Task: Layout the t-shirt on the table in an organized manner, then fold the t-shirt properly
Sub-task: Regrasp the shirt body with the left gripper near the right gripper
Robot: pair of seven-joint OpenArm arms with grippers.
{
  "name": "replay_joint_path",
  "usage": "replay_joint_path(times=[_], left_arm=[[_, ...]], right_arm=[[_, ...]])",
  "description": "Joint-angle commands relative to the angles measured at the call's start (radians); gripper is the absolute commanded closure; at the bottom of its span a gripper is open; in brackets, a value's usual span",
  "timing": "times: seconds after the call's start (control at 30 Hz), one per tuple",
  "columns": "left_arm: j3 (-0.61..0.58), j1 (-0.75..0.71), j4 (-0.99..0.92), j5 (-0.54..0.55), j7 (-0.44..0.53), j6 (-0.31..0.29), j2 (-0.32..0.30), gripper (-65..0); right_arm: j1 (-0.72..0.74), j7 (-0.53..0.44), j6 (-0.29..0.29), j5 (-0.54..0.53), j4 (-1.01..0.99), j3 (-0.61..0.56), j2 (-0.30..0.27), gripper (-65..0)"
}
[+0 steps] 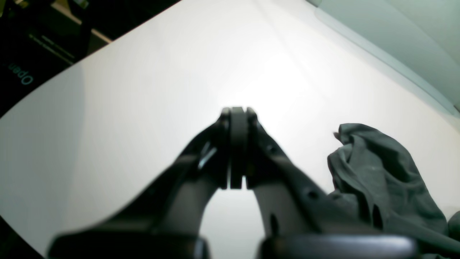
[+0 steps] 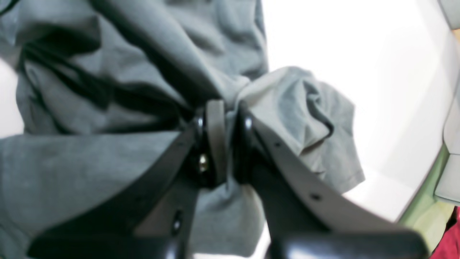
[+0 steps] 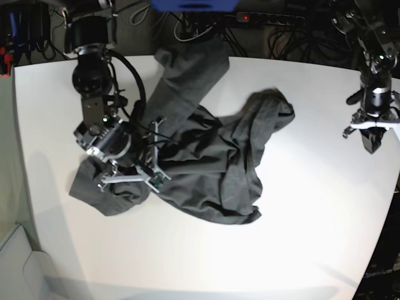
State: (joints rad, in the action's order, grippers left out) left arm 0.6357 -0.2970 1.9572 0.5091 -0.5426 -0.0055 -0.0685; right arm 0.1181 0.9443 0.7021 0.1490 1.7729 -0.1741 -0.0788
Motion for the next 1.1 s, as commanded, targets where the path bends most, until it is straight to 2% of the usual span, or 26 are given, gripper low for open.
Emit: replay_joint_path(times=[0.0,0.2,0.27,0.43,0.5,0.77,0.83,1.07], left_arm=[[-0.02,0.003,0.011,0.006,0.022,-0.008,-0.006,-0.4],[-0.188,0.006,-0.048,0.006,0.02,-0.006,-0.009,-0.6],[-0.262,0.008,-0.083,0.006,0.02,-0.006,-0.015,-3.3],[-0.393,0.022,-0.12,0.004,0.02,-0.006,-0.015,-17.3],[-0.425,0.029,-0.127,0.004,0.02,-0.006,-0.015,-21.9],[-0.448,0.114,-0.232,0.004,-0.127,-0.006,-0.012,-43.1],[-0.448,0.137,-0.259,0.004,-0.135,-0.006,-0.009,-45.0],[-0.506,0.201,-0.382,0.004,-0.132,-0.006,-0.007,-45.0]], right_arm=[[0.024,-0.014,-0.004,-0.002,-0.008,0.002,-0.003,-0.8],[0.045,-0.015,-0.004,-0.002,-0.107,0.002,-0.006,-2.2],[0.045,-0.014,-0.004,-0.002,-0.115,0.002,-0.006,-7.2],[0.041,-0.005,-0.004,-0.002,-0.115,0.003,-0.006,-25.1],[0.041,0.0,-0.004,-0.002,-0.103,0.003,-0.006,-28.5],[0.025,0.058,-0.004,-0.002,0.048,0.003,-0.006,-29.4],[0.025,0.075,-0.004,-0.002,0.064,0.003,-0.006,-29.4],[0.002,0.08,-0.004,-0.002,0.078,0.005,-0.006,-29.3]])
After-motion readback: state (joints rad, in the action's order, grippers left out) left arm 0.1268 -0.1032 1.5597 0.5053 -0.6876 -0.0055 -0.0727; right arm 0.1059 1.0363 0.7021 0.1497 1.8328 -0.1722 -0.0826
